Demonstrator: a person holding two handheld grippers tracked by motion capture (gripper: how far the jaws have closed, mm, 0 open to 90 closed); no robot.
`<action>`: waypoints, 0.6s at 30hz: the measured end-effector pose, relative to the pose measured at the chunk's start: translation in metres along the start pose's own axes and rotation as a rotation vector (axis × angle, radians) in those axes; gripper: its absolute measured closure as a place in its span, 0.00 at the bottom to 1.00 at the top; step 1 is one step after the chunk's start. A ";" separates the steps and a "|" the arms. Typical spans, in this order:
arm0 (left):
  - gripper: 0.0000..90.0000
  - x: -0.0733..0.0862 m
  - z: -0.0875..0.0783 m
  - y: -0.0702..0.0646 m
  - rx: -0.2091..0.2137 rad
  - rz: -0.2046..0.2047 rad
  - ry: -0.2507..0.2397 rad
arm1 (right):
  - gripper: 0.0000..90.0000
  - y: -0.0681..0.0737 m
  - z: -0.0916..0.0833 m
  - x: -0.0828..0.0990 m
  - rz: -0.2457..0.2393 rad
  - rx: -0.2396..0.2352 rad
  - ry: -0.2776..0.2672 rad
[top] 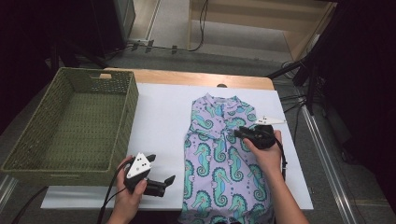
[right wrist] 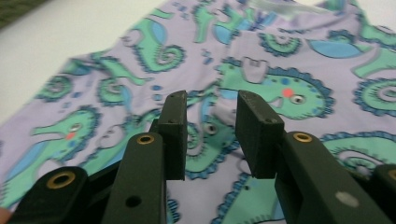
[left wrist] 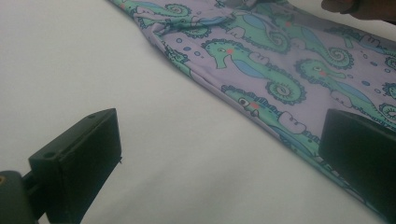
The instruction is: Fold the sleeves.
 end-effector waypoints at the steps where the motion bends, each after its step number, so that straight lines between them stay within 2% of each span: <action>1: 0.00 0.000 0.000 0.000 -0.002 0.001 0.000 | 0.66 -0.001 0.002 0.000 0.004 0.011 0.003; 3: 0.00 0.000 0.000 0.001 -0.001 0.002 0.000 | 0.65 0.000 0.010 0.002 0.002 0.035 0.033; 6: 0.00 0.000 0.000 0.000 0.001 0.001 0.001 | 0.68 0.002 0.023 0.009 -0.044 0.097 0.100; 9: 0.00 0.000 0.000 0.001 -0.001 0.002 0.001 | 0.78 0.004 0.033 0.014 -0.077 0.133 0.145; 10: 0.00 0.000 0.000 0.001 -0.001 0.001 0.001 | 0.89 0.004 0.033 0.013 -0.079 0.147 0.142; 11: 0.00 0.000 0.000 0.001 -0.001 0.001 0.001 | 0.94 0.004 0.033 0.012 -0.078 0.150 0.147; 14: 0.00 0.000 0.000 0.001 -0.002 0.002 0.001 | 0.95 0.007 0.028 0.005 -0.044 0.133 0.110; 18: 0.00 0.000 0.000 0.001 -0.002 0.001 0.001 | 0.95 0.007 0.014 -0.010 0.018 0.140 -0.003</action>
Point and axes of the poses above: each handheld gripper's, and its own axes: z roughly forward along the jaws, x roughly out of its underside, y roughly to its left, the point moved 10 cm from there along z, roughly forward along the jaws, and after that the axes turned 7 degrees about y, right-handed, at the moved point
